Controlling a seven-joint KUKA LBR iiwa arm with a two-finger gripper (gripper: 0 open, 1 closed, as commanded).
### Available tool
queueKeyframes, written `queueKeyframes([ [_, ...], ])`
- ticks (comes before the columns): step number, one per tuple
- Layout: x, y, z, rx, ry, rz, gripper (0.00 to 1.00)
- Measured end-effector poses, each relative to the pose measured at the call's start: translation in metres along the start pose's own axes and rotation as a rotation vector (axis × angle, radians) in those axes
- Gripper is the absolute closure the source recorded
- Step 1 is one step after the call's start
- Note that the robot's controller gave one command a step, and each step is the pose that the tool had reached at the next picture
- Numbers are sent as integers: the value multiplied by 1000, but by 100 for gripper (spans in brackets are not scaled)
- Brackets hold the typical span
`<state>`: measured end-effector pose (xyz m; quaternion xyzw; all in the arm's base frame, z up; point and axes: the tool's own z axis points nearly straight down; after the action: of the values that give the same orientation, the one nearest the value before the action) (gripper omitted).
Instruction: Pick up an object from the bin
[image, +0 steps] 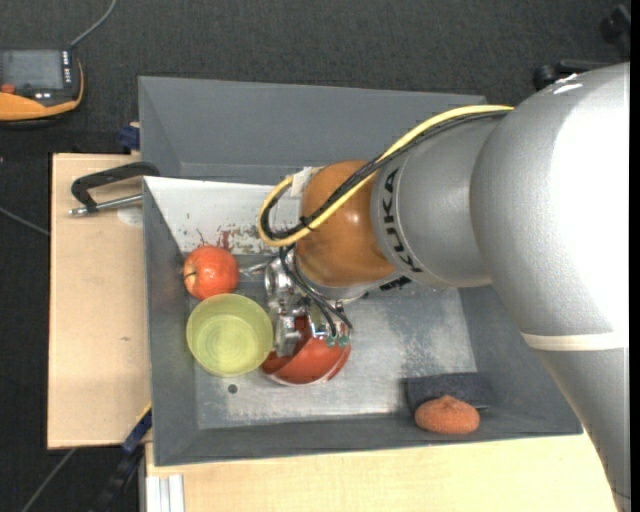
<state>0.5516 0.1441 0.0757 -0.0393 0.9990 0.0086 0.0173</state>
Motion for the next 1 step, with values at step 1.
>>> queueKeyframes([
  [1, 5, -42, -38, 0, -8, -140, 100],
])
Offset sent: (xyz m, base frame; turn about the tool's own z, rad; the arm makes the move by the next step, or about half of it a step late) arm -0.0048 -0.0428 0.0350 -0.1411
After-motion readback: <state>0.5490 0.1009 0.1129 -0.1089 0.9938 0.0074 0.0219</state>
